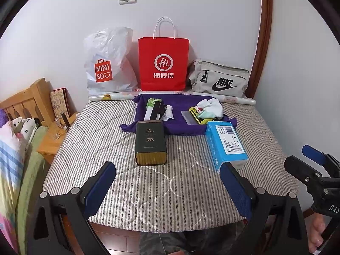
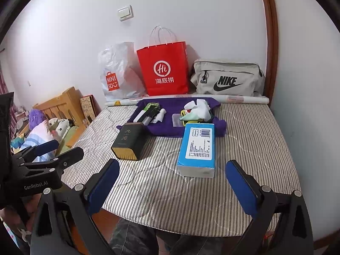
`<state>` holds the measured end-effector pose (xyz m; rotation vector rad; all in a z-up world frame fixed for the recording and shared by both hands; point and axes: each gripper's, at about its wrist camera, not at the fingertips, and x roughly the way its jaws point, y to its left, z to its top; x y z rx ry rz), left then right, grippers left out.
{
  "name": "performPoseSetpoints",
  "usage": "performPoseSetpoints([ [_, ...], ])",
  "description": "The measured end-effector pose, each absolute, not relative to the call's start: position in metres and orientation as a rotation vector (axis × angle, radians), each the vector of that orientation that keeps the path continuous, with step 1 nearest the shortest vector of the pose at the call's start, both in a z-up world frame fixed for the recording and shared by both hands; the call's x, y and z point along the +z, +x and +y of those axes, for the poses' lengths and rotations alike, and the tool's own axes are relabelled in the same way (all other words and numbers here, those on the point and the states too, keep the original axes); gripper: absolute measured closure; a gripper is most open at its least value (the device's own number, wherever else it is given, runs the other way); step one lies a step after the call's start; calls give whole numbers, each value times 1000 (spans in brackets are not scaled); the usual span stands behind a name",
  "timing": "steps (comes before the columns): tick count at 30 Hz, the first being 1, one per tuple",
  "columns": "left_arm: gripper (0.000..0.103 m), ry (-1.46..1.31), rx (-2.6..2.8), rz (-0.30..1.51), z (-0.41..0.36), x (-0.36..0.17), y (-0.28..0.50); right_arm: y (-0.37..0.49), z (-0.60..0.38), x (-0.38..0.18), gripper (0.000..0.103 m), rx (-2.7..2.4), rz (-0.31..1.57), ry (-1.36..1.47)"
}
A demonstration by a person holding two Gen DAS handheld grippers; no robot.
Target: Organize soft objects
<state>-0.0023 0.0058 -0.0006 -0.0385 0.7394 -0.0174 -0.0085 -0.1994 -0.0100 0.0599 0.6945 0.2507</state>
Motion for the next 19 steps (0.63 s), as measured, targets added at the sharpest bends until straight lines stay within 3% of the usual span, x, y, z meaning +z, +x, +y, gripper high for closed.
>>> performPoseSetpoints([
  [19, 4, -28, -18, 730, 5, 1, -3, -8, -196, -9, 4, 256, 696, 52],
])
